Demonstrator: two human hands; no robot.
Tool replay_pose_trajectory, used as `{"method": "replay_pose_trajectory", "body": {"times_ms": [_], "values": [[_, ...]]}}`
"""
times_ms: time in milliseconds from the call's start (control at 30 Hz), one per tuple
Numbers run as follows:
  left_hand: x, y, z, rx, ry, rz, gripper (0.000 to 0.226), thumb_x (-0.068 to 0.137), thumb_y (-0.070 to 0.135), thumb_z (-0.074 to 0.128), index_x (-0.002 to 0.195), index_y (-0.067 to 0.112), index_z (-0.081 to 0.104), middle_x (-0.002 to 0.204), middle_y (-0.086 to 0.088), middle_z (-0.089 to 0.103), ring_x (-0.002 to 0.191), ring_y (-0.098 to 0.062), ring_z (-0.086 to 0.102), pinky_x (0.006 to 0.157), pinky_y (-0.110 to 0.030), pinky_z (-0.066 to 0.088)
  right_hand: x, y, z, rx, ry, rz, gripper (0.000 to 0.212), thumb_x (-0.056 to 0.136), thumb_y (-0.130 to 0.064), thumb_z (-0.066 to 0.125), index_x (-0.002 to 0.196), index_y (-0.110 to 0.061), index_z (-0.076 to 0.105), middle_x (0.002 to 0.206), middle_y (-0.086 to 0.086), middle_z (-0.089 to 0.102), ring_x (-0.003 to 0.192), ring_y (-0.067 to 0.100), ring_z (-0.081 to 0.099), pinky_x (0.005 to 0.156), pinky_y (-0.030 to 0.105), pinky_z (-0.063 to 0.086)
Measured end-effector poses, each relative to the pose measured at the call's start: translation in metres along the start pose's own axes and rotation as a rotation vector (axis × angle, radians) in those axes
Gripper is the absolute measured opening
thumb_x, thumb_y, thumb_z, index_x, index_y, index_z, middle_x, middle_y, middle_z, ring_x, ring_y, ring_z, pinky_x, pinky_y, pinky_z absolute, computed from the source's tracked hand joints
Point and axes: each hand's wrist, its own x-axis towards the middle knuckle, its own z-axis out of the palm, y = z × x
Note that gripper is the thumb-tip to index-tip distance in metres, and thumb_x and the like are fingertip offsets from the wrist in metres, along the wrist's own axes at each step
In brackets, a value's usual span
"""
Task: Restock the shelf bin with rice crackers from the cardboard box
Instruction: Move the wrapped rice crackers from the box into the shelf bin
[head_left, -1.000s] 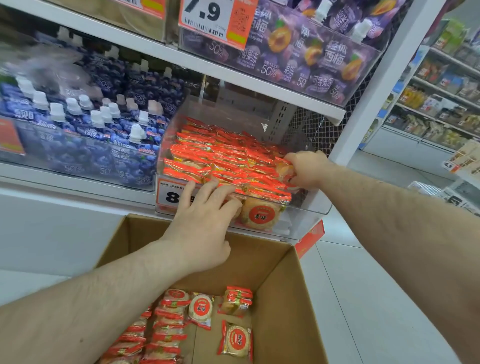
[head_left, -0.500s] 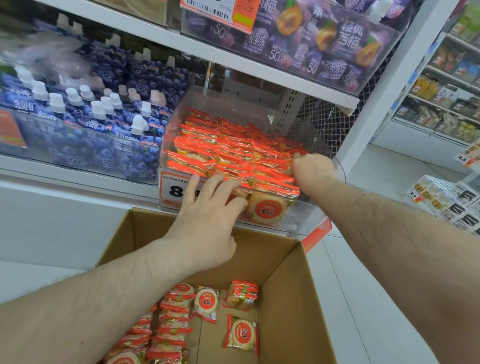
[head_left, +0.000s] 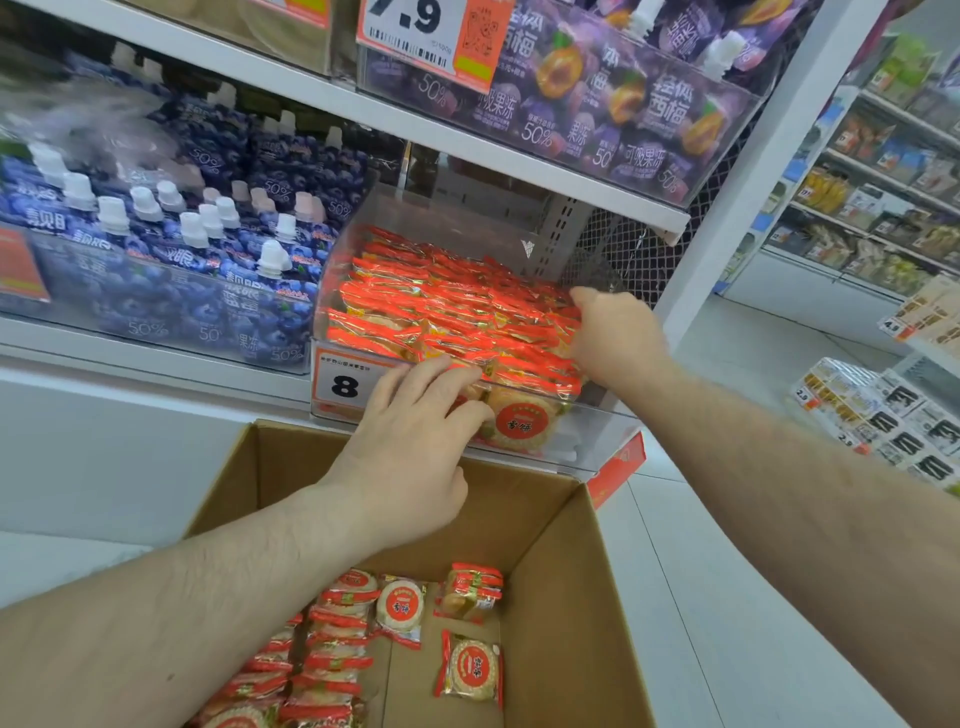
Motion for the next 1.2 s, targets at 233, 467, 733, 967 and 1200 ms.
{"method": "replay_pose_trajectory", "body": {"times_ms": [233, 467, 733, 967, 1200], "values": [[-0.025, -0.005, 0.029, -0.060, -0.536, -0.057, 0.047, 0.083, 0.030, 0.054, 0.130, 0.029, 0.050, 0.129, 0.006, 0.055, 0.118, -0.018, 0.051, 0.097, -0.038, 0.045, -0.124, -0.062, 0.044, 0.544, 0.506, -0.547, 0.019, 0.068, -0.008, 0.047, 0.069, -0.005, 0.066, 0.063, 0.007, 0.060, 0.057, 0.030, 0.057, 0.052, 0.032, 0.046], [-0.044, -0.019, 0.054, -0.112, -0.774, -0.112, 0.044, 0.086, 0.031, 0.054, 0.130, 0.031, 0.049, 0.127, 0.007, 0.055, 0.117, -0.015, 0.052, 0.096, -0.038, 0.047, -0.202, -0.065, 0.197, 0.293, -0.894, 0.077, 0.010, 0.083, -0.021, 0.050, 0.087, -0.018, 0.059, 0.104, 0.008, 0.068, 0.098, 0.031, 0.064, 0.072, 0.031, 0.049], [-0.058, -0.039, 0.071, -0.189, -0.848, -0.254, 0.042, 0.087, 0.027, 0.057, 0.128, 0.029, 0.053, 0.123, 0.006, 0.057, 0.113, -0.015, 0.053, 0.094, -0.037, 0.048, -0.273, -0.072, 0.310, 0.143, -1.224, 0.150, 0.086, 0.082, -0.027, 0.067, 0.150, -0.016, 0.015, 0.148, 0.009, 0.036, 0.133, 0.027, 0.043, 0.103, 0.034, 0.043], [-0.072, -0.054, 0.079, -0.197, -0.935, -0.352, 0.049, 0.084, 0.026, 0.062, 0.131, 0.031, 0.050, 0.122, 0.010, 0.059, 0.112, -0.012, 0.056, 0.092, -0.033, 0.050, -0.281, -0.088, 0.310, 0.219, -1.308, 0.348, 0.059, 0.068, -0.042, 0.070, 0.121, -0.019, 0.057, 0.125, 0.005, 0.057, 0.110, 0.018, 0.062, 0.090, 0.029, 0.053], [-0.081, -0.052, 0.078, -0.148, -1.109, -0.496, 0.092, 0.076, 0.062, 0.066, 0.148, 0.022, 0.024, 0.144, 0.000, 0.046, 0.126, -0.019, 0.049, 0.101, -0.034, 0.045, -0.228, -0.133, 0.219, 1.489, -1.571, 0.786, 0.037, 0.075, -0.042, 0.076, 0.095, -0.014, 0.064, 0.072, 0.000, 0.066, 0.069, 0.013, 0.056, 0.067, 0.023, 0.049]]}}
